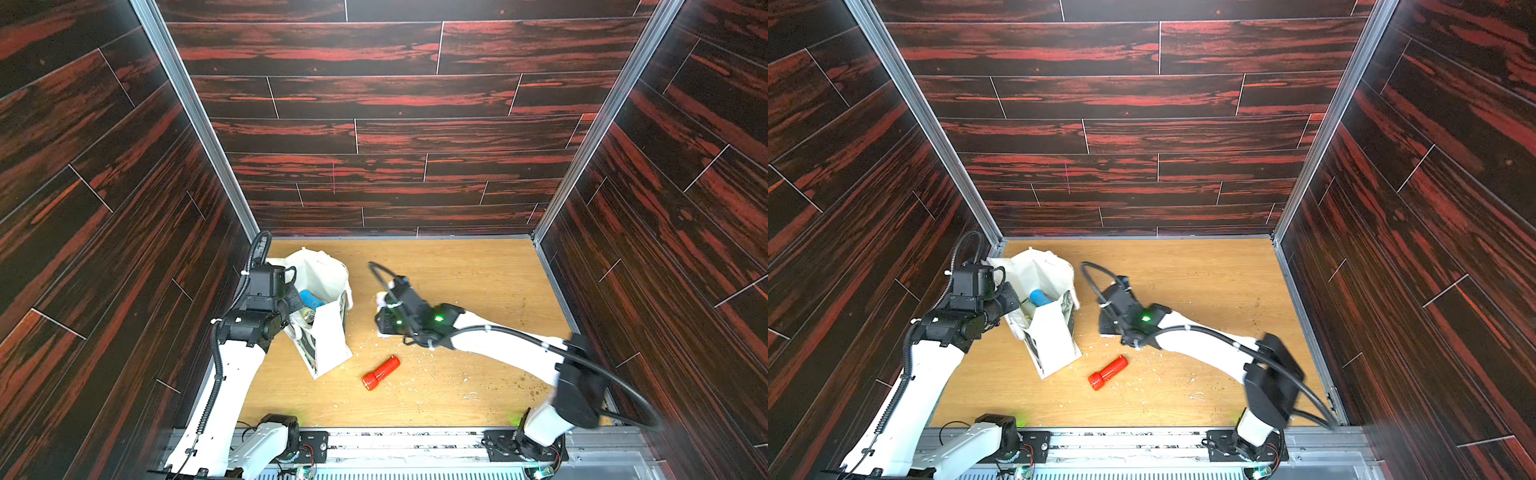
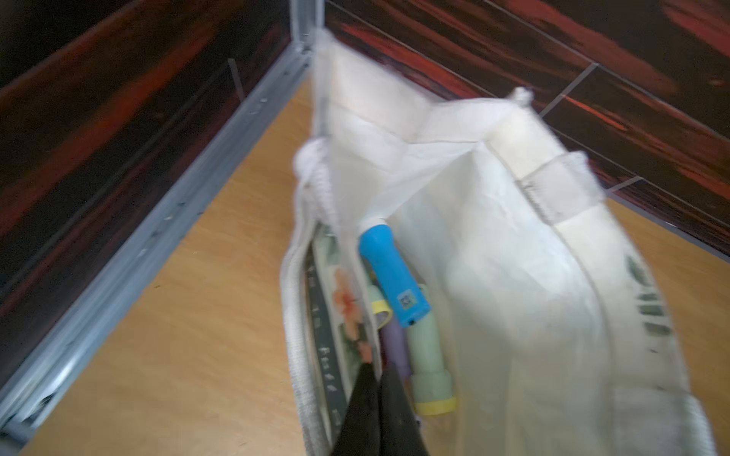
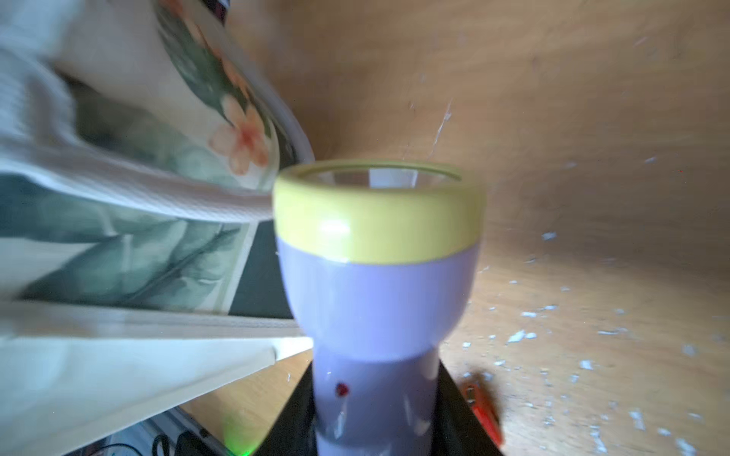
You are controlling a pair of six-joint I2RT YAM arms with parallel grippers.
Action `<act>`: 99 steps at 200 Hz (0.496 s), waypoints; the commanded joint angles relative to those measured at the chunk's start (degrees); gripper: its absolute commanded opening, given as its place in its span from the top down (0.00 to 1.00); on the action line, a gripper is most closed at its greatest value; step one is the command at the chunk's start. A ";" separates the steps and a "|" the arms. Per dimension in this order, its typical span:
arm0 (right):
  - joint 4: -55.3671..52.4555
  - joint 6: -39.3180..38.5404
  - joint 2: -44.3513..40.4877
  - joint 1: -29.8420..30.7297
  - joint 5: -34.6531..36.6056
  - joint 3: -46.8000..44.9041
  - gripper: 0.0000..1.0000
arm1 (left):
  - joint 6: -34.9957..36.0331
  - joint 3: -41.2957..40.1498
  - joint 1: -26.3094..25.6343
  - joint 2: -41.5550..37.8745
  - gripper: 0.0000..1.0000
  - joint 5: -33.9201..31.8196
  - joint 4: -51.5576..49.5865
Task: Put the flashlights into the tote bags
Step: Pick up the flashlight from the center of the board.
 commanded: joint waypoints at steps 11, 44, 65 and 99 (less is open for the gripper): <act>2.80 -2.93 -5.65 -0.54 3.81 -3.45 1.00 | 1.58 1.89 0.27 1.43 1.00 9.35 4.10; 6.45 -5.76 -10.23 -0.63 4.78 -6.70 1.00 | 2.34 2.29 0.23 2.87 1.00 16.50 6.45; 6.86 -6.82 -11.44 -0.89 4.56 -6.89 1.00 | 2.82 2.67 0.18 3.50 1.00 20.14 8.76; 7.02 -7.64 -12.82 -1.26 4.35 -6.56 1.00 | 3.53 2.80 -0.15 3.69 1.00 24.29 9.46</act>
